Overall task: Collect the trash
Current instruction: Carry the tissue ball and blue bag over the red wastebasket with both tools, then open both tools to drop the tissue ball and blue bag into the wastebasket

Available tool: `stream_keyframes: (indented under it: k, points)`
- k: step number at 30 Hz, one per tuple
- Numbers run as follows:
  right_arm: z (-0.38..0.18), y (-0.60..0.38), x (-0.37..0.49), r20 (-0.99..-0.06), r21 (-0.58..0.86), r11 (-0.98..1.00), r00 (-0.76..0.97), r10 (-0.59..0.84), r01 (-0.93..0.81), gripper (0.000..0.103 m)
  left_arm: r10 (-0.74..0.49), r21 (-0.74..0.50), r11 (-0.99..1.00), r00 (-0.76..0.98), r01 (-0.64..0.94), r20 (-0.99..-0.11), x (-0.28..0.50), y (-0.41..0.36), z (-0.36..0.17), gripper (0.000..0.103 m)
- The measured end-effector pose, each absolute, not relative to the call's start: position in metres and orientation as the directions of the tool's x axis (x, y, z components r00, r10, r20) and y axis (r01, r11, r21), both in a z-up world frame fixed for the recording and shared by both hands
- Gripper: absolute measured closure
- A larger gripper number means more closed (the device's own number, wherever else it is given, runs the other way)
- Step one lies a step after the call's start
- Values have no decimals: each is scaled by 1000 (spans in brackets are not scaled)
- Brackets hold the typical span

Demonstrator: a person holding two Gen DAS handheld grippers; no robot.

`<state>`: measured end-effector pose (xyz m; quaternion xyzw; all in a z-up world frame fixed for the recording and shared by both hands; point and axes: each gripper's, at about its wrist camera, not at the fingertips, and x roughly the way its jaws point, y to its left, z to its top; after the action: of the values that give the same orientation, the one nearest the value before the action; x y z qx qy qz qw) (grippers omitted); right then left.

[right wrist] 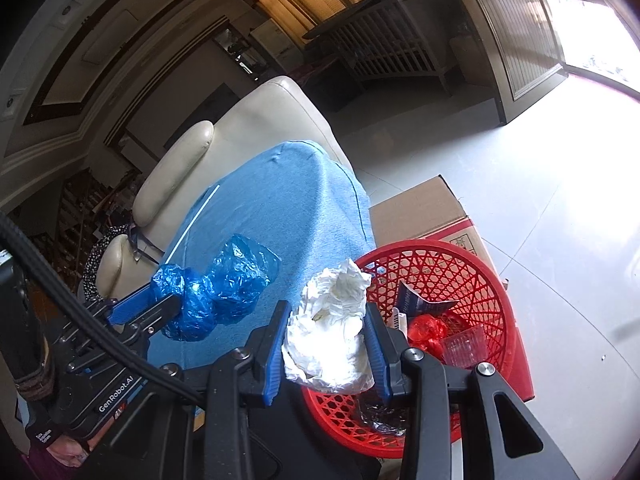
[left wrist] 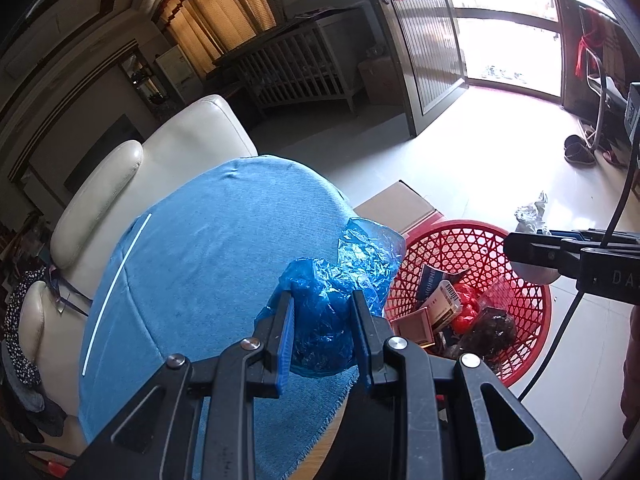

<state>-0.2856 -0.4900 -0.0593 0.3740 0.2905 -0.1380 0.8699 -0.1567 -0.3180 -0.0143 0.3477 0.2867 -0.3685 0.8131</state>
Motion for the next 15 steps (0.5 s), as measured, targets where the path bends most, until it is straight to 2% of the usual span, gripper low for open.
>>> stream_keyframes:
  k: [8, 15]
  points:
    - [-65, -498, -292, -613, 578, 664, 790, -30, 474, 64, -403, 348, 460, 541, 817, -738, -160, -328, -21, 75]
    - [-71, -505, -296, -623, 582, 646, 782, -37, 494, 64, -427, 294, 442, 487, 847, -762, -161, -335, -27, 74]
